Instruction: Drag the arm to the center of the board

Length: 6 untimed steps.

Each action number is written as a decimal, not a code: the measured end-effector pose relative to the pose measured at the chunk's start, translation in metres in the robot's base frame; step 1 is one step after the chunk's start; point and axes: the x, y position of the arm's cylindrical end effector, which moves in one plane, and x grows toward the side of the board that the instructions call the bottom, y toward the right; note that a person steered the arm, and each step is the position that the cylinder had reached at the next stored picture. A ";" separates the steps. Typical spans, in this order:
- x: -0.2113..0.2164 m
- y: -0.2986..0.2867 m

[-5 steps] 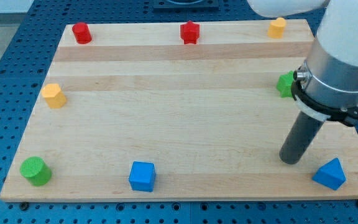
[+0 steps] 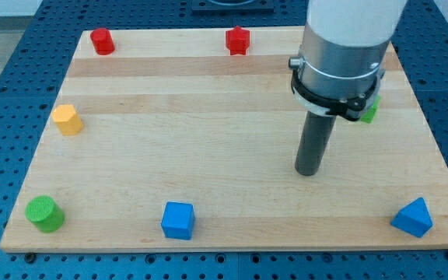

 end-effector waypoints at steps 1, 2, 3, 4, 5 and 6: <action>-0.020 -0.006; -0.047 -0.008; -0.066 -0.030; -0.084 -0.060; -0.096 -0.094; -0.102 -0.120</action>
